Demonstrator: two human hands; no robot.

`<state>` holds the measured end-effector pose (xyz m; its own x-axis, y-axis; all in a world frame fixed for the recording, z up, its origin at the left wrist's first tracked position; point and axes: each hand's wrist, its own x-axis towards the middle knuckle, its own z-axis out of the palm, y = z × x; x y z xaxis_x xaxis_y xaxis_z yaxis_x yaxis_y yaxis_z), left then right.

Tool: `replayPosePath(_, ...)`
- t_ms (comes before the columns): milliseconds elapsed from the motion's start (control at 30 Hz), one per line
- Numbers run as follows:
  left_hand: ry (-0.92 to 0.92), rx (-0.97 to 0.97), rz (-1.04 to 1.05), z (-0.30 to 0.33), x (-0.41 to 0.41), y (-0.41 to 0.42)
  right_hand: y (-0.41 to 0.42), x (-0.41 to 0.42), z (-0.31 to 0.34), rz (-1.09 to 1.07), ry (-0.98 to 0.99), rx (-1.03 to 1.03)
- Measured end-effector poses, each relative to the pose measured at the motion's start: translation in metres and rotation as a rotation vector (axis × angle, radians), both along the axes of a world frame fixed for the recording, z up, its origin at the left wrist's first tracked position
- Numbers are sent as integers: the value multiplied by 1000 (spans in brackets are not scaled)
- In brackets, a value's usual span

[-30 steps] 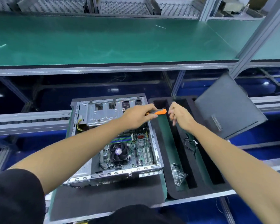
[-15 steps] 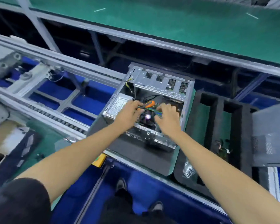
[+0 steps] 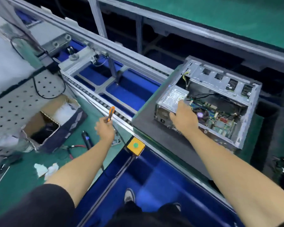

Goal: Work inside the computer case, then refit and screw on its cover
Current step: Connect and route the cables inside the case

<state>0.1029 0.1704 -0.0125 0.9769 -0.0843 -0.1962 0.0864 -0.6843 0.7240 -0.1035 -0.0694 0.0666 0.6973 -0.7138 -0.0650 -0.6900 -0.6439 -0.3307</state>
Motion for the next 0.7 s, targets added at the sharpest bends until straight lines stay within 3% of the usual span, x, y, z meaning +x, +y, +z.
replayPosePath(100, 164, 209, 128, -29, 27, 40, 0, 1, -7, -30, -24, -49)
replayPosePath(233, 310, 220, 223, -47, 53, 63, -1, -1, -14, -51, -2, -97)
replayPosePath(700, 318, 389, -66, -55, 71, 80, -4, -1, -20, -106, 14, -91)
